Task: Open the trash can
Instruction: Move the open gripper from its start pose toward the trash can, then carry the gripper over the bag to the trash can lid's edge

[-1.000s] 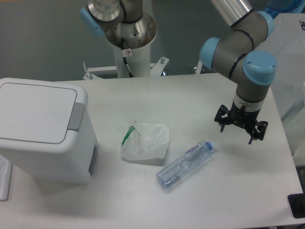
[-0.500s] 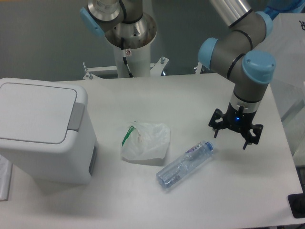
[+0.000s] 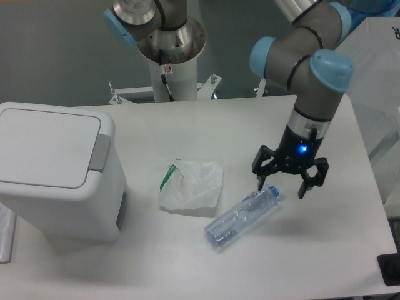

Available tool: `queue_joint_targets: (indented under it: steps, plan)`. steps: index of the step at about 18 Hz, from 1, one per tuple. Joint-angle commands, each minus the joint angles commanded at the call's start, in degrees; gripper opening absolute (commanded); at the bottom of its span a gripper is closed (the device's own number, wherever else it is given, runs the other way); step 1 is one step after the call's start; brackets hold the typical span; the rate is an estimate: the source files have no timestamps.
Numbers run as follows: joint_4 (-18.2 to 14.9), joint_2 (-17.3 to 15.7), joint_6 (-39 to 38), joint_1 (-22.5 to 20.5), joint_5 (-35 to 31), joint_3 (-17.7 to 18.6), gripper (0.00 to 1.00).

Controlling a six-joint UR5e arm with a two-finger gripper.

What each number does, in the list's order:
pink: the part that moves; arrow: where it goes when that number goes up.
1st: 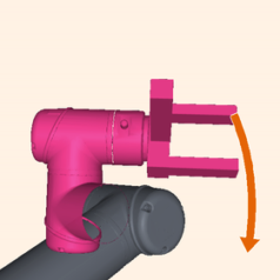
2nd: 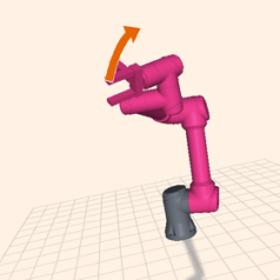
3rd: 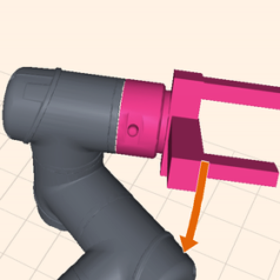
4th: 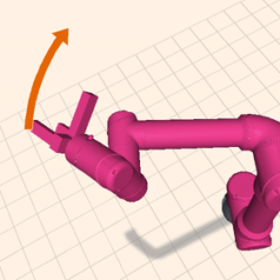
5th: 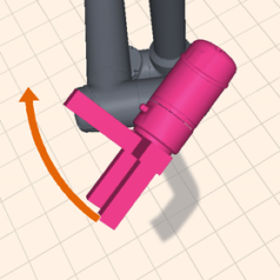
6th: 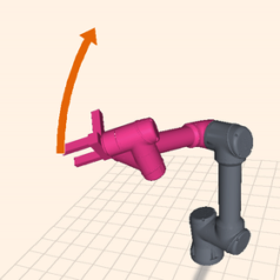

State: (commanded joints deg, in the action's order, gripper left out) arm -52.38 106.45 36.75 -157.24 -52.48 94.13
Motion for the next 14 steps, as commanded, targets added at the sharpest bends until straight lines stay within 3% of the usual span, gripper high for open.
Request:
queue_joint_targets:
  steps: [9,14]
  plan:
    - [0.18,-7.29,-8.97,6.24,0.63,0.00,1.00]
    - [0.18,-9.67,-11.61,10.54,0.72,0.96,1.00]
